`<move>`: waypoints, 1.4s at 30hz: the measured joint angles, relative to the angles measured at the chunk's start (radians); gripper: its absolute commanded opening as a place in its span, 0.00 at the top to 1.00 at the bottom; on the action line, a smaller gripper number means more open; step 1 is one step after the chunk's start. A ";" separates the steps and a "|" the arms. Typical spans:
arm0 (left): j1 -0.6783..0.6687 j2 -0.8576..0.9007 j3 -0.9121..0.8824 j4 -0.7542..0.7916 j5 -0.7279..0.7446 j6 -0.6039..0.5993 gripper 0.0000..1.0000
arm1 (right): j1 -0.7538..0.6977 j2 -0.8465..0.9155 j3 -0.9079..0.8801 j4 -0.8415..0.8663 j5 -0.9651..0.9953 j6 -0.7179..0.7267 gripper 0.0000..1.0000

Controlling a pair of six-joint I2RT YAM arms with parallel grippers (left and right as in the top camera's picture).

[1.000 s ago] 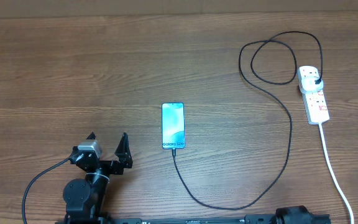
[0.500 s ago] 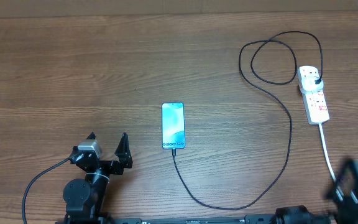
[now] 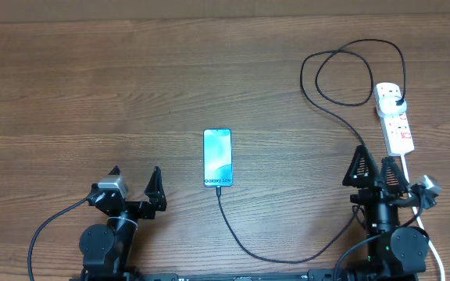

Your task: Plug charger to phone and switch on socket

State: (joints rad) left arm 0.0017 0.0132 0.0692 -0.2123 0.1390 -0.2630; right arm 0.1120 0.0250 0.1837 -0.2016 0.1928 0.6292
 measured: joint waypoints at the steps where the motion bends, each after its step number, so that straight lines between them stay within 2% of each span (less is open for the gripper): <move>1: 0.000 0.000 0.000 0.000 0.000 0.000 0.00 | 0.000 0.000 -0.009 0.003 0.004 0.000 0.00; 10: 0.000 0.000 0.000 0.000 0.000 0.000 0.01 | 0.000 0.000 -0.125 0.006 0.066 0.000 0.00; 35: 0.000 0.000 0.000 0.000 0.000 0.000 0.01 | -0.003 0.000 -0.126 0.008 0.074 0.000 0.00; 42: 0.000 0.000 0.000 0.000 0.000 0.000 0.00 | -0.095 -0.005 -0.126 0.008 0.075 -0.001 0.00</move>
State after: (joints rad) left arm 0.0017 0.0132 0.0692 -0.2123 0.1390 -0.2630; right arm 0.0174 0.0196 0.0578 -0.1936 0.2676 0.6285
